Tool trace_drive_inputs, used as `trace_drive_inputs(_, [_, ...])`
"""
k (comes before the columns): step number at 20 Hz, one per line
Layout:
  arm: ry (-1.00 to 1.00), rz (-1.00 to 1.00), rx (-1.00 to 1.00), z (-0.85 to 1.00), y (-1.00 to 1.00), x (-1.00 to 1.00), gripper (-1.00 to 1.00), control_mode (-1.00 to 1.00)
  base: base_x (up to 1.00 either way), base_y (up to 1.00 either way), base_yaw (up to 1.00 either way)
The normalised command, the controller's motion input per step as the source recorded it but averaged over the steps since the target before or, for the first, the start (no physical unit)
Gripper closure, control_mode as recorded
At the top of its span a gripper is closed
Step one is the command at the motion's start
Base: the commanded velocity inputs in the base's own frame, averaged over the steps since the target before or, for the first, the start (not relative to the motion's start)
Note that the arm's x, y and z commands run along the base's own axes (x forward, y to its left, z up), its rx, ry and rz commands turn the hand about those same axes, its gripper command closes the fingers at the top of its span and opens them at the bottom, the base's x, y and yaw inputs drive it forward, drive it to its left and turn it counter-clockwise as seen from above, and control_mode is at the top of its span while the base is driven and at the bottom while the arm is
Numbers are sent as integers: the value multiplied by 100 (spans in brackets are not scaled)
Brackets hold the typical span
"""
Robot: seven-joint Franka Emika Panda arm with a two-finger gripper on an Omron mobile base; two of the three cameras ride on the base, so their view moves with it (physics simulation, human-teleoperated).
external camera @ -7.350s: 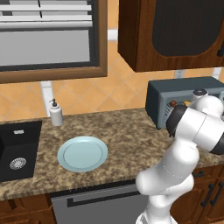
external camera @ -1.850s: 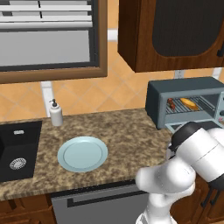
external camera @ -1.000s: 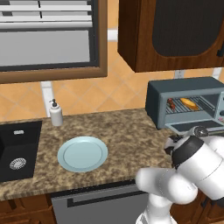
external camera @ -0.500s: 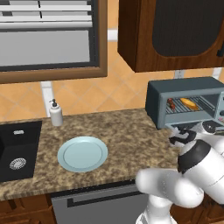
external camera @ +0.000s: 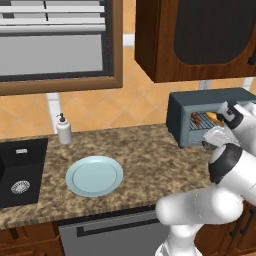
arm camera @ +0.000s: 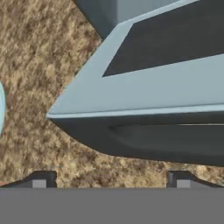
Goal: Pick up the kebab skewer and baguette bread, and place them inside the toaster oven. Close the toaster oven door and start by setting the timer.
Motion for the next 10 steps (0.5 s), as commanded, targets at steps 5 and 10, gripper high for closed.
trace_drive_inputs(5, [-23,0,0,15,17,51,-100,-100,0,0,0])
trace_drive_inputs(10, [-34,-2,0,-5,38,30,-100,-100,0,0,0])
